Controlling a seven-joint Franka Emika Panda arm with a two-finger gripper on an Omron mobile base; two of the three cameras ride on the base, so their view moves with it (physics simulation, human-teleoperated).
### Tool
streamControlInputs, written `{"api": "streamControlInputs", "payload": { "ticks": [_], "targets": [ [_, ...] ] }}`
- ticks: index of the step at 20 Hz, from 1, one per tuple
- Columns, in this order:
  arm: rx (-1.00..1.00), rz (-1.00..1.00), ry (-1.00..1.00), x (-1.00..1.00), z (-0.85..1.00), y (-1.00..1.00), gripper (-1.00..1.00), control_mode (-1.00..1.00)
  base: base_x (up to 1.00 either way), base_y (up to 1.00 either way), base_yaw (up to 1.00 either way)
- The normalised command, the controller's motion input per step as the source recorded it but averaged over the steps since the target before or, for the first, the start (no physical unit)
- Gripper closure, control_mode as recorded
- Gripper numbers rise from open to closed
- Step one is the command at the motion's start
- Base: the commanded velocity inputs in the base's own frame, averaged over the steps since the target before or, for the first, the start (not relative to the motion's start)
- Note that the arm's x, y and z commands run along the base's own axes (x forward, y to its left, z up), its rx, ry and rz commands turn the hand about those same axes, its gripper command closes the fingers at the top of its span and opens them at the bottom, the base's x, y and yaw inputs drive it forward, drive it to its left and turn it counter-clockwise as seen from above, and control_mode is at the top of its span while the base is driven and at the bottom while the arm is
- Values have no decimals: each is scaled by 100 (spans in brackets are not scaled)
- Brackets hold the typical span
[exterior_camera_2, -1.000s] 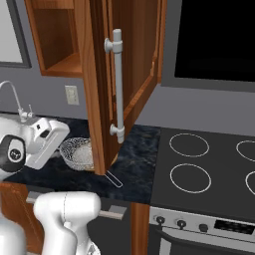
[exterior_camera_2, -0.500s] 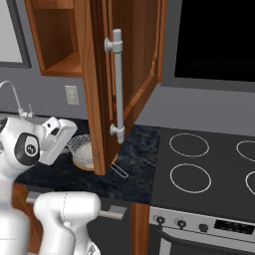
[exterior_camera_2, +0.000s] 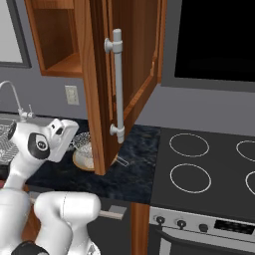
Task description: Open the cabinet and setup a tea strainer by placing it in the bowl upright.
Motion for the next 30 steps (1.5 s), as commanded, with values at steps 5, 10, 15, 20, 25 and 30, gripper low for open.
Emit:
{"api": "streamControlInputs", "payload": {
  "ticks": [5, 10, 15, 20, 25, 30],
  "targets": [
    [-1, 2, 1, 57, -43, 27, 100, -100, 0, 0, 0],
    [0, 3, 3, 42, -43, 5, 100, -100, 0, 0, 0],
    [0, 5, 1, 35, -28, 0, 100, -100, 0, 0, 0],
    [0, 6, 1, 26, -24, 3, 100, -100, 0, 0, 0],
    [0, 3, 3, 8, -22, 12, 100, -100, 0, 0, 0],
    [0, 0, 1, 0, -19, 5, 100, -100, 0, 0, 0]
  ]
}}
